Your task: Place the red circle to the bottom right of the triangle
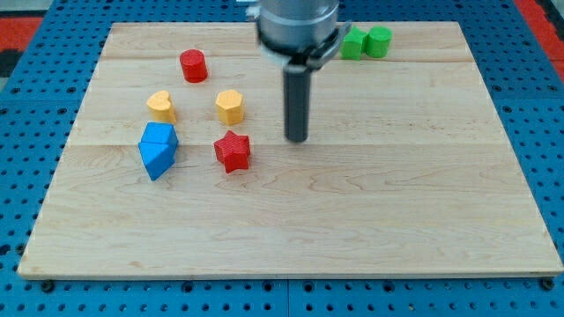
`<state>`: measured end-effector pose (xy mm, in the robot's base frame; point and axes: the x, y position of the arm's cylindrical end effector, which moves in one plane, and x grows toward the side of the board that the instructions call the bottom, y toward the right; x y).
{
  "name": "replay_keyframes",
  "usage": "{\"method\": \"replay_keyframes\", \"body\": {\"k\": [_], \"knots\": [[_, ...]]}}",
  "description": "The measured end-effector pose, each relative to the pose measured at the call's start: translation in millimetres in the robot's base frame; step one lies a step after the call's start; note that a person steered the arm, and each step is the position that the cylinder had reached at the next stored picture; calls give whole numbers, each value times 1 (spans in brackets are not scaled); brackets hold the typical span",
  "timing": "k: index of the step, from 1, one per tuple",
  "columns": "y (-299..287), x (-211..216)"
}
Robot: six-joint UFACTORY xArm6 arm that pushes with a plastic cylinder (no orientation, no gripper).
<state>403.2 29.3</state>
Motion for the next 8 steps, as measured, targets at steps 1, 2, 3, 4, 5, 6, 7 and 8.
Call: {"method": "replay_keyframes", "body": {"k": [1, 2, 3, 4, 5, 6, 7, 8], "knots": [[25, -77], [-26, -108], [-76, -114], [-120, -138], [-166, -155], [-205, -168], [-237, -171], [-247, -161]]}}
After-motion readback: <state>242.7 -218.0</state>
